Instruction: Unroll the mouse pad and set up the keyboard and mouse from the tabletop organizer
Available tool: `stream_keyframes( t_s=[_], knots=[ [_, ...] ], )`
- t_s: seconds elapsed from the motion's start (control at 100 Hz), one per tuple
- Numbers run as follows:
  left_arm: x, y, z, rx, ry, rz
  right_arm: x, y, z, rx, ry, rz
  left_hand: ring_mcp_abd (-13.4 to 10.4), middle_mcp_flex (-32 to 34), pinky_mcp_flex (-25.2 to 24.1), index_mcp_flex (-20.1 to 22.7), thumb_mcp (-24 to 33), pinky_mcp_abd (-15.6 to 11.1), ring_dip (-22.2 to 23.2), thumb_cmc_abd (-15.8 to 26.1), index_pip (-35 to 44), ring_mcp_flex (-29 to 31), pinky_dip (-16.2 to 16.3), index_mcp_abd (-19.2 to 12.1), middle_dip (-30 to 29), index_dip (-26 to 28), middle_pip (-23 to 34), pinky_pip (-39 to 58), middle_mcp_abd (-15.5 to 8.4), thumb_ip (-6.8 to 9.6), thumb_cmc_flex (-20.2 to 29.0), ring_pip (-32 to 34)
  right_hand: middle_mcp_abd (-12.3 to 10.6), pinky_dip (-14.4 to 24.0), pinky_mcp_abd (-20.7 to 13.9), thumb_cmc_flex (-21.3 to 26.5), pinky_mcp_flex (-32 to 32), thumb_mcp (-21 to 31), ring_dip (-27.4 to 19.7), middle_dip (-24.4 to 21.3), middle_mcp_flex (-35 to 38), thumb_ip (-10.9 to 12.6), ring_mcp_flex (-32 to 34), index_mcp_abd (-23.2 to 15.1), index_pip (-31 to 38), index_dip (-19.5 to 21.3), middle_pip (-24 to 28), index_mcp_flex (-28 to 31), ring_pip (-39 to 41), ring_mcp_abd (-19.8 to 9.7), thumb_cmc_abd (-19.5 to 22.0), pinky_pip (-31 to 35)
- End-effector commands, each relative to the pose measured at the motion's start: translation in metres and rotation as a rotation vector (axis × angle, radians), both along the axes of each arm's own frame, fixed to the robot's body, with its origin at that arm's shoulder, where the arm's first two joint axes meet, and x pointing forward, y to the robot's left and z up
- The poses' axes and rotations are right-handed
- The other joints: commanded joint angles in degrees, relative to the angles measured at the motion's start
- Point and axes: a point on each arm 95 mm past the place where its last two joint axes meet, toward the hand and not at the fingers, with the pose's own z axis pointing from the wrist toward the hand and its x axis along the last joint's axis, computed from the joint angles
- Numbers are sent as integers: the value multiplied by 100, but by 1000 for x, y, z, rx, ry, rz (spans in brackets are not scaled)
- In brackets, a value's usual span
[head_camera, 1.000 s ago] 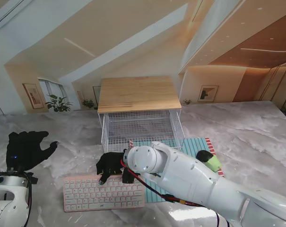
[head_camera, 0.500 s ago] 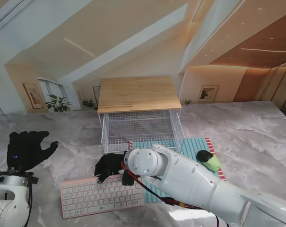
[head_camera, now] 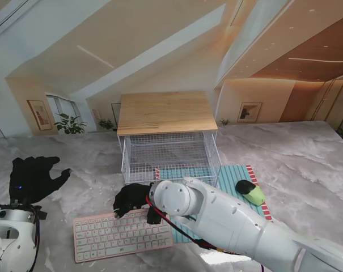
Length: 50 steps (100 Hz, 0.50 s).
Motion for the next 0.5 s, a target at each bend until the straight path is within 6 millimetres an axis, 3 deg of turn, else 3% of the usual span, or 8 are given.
stream_keyframes(
  t_s=[0.0, 0.19, 0.49],
  knots=[
    [1, -3, -2, -6, 15, -11, -6, -1, -5, -5, 11, 0, 108, -210, -147, -1, 45, -309, 10, 89, -88, -129, -86, 136, -57, -57, -43, -43, 45, -103, -13, -11, 21, -237, 107, -218, -131, -74, -117, -114, -87, 63, -214, -88, -98, -72, -128, -17, -168, 81, 121, -142],
    [2, -4, -2, -7, 16, -14, -10, -5, -7, 6, -13, -17, 115, -212, -147, -3, 47, -309, 10, 91, -94, -128, -86, 136, -58, -60, -44, -43, 41, -102, -15, -10, 34, -604, 85, -343, -447, -200, -269, -273, -52, 98, -387, -113, -193, -232, -535, 36, -532, 57, 329, -448],
    [3, -5, -2, -8, 19, -19, -18, -9, -14, 27, -70, -13, 110, -214, -147, 11, 53, -309, 10, 89, -94, -123, -86, 138, -59, -61, -47, -43, 35, -102, -16, -10, -388, -1084, -532, -409, -1368, -269, -553, -465, -659, 123, -1320, -205, -456, -508, -1103, -454, -1259, -750, 574, -1110]
  ],
)
